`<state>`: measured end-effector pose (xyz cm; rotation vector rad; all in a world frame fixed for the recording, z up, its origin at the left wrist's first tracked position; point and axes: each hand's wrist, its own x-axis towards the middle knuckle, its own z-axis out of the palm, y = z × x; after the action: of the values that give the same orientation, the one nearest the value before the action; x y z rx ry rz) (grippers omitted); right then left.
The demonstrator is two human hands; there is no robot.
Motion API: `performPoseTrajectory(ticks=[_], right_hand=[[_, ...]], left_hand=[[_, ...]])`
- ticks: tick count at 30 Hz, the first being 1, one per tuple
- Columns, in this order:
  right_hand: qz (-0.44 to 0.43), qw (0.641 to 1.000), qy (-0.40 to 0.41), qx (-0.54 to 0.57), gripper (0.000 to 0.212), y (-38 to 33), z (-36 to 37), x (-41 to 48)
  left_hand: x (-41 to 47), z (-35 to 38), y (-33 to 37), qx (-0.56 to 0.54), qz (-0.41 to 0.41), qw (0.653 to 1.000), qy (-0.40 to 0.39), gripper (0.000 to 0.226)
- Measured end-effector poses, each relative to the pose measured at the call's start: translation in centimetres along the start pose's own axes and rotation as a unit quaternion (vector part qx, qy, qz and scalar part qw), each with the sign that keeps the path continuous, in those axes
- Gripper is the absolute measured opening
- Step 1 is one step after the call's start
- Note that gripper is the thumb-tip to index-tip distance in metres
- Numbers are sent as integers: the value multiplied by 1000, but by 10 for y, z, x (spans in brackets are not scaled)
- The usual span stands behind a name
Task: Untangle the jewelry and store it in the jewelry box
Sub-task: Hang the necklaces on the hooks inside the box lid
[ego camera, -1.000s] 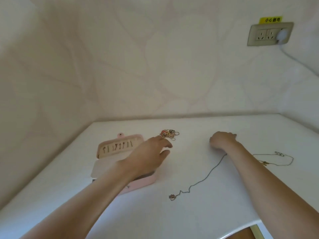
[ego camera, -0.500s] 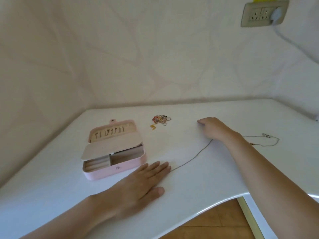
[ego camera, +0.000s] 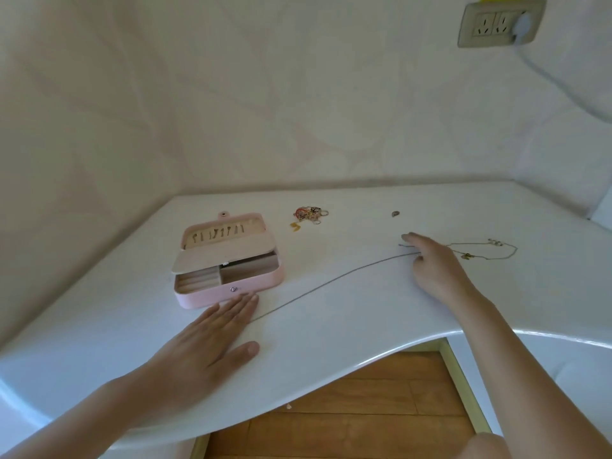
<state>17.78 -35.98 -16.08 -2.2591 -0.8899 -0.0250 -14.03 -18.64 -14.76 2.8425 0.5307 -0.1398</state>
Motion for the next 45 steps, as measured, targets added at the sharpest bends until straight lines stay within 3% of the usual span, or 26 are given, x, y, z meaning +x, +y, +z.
performPoseTrajectory(ticks=[2, 4, 7, 11, 14, 17, 19, 21, 25, 31, 34, 38, 42, 45], right_hand=[[-32, 995, -52, -74, 50, 0, 5, -12], [-58, 986, -83, -131, 49, -5, 9, -25], [-91, 980, -104, -143, 52, -21, 15, -49], [-147, 965, -138, -169, 53, -35, 24, -75], [-127, 985, -107, -48, 52, -35, 18, -76], [-57, 998, -4, 27, 47, -21, 3, -62], [-6, 1000, 10, -1, 37, -7, -7, -49], [21, 1000, -19, 2, 29, 3, -14, -40], [-1, 998, -43, 43, 4, 1, -20, -29], [-59, 987, -118, -98, 16, -9, -17, -15], [-78, 988, -129, -29, 14, -14, -19, -13], [-116, 979, -113, 127, 19, -32, -22, -7], [-172, 951, -153, 208, 17, -55, -30, 1], [-186, 940, -177, 222, 14, -60, -32, 14]], left_hand=[[-7, -1, 1, -3, -21, 1000, 0, 65], [-13, -1, -1, -1, -35, 999, 13, 79], [-18, 2, -7, -2, -58, 998, 27, 102], [-21, 7, -8, -19, -66, 997, 38, 105], [-22, 7, -9, -20, -74, 996, 42, 109], [-22, 9, -11, -18, -76, 995, 58, 108], [-23, 12, -11, -34, -90, 992, 79, 97], [-24, 13, -11, -64, -113, 986, 105, 71], [-24, 8, -11, -149, -112, 966, 177, 51], [1, -17, 17, -309, -49, 909, 276, 24], [28, -32, 45, -417, 2, 873, 252, 19], [77, -38, 81, -521, 9, 845, 122, 32], [119, -36, 109, -573, 25, 819, 8, 19], [138, -36, 109, -593, 12, 805, 8, 13]])
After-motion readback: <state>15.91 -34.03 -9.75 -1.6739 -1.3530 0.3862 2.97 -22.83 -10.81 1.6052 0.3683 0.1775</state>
